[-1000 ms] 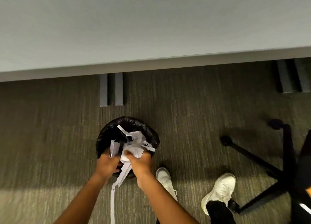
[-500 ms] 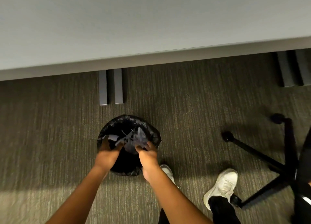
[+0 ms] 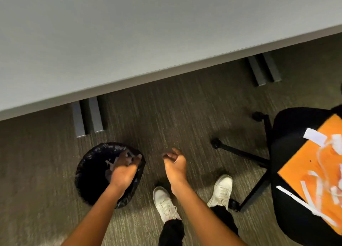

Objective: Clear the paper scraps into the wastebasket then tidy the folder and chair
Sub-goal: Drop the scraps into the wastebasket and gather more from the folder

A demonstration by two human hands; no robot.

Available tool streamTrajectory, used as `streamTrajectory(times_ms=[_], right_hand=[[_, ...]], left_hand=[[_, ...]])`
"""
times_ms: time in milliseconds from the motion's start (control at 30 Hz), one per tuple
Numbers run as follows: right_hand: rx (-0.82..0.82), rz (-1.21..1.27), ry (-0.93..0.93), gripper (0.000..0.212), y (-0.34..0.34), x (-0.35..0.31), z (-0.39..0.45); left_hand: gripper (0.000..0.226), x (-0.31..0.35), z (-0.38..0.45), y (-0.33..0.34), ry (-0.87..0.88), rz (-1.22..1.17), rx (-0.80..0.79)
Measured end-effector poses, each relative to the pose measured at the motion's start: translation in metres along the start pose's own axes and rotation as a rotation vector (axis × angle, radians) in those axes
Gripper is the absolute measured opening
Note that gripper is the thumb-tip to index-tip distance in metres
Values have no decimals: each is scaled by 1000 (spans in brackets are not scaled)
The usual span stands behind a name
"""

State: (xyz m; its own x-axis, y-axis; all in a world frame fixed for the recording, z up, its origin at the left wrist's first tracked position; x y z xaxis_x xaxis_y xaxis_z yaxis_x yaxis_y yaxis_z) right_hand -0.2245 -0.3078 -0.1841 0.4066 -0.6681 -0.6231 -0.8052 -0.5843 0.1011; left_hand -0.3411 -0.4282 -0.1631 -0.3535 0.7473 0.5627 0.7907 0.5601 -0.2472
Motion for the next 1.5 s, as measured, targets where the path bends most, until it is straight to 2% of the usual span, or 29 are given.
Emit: streamTrajectory(times_ms=[133,233,333,500,800,933,1033,1200,1267,1367,1500], right_hand=[[73,-58,-99,46,-60,-22,-9],[147,-84,-165,46,-105,-37,-19],[218,-72,-194,46,-152,-48,-31],[358,-90,-218,47,-230,-55,-49],[638,-107,-120,51,-390,-28,-87],[751,-120,-21,62,-443,-3,-98],[754,-197,78,75,-469,12,-105],[651,-577,259,100,-487,32,-111],[612,-652,312,104,-489,38,-110],[581,-683,314,102,-488,46,-104],[598,-669,235,82,-494,48,-97]], left_hand=[[36,36,-8,54,38,38,-100],[53,66,-17,96,99,130,-147],[49,95,-26,139,151,221,-183],[56,133,-37,207,224,318,-290],[53,173,-51,324,323,533,-520],[53,178,-52,368,359,659,-580],[52,181,-51,400,398,749,-617],[50,188,-45,448,462,900,-656],[49,192,-40,467,488,970,-662],[48,200,-34,493,554,1052,-655],[46,214,-29,529,667,1124,-649]])
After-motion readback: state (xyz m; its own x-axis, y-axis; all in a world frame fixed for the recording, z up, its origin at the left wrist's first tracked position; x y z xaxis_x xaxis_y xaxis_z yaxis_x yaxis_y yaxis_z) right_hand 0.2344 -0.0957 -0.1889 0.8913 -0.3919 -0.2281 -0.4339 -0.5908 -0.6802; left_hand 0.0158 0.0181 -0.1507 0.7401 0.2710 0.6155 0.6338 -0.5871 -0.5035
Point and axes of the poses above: each hand's wrist, its own z-axis towards the middle knuckle, its own y-axis out of the palm, x = y × z, the point moved 2 cm from there along z, towards the middle knuckle, and after that the axes turned 14 degrees about -x, right-handed, at the moved point
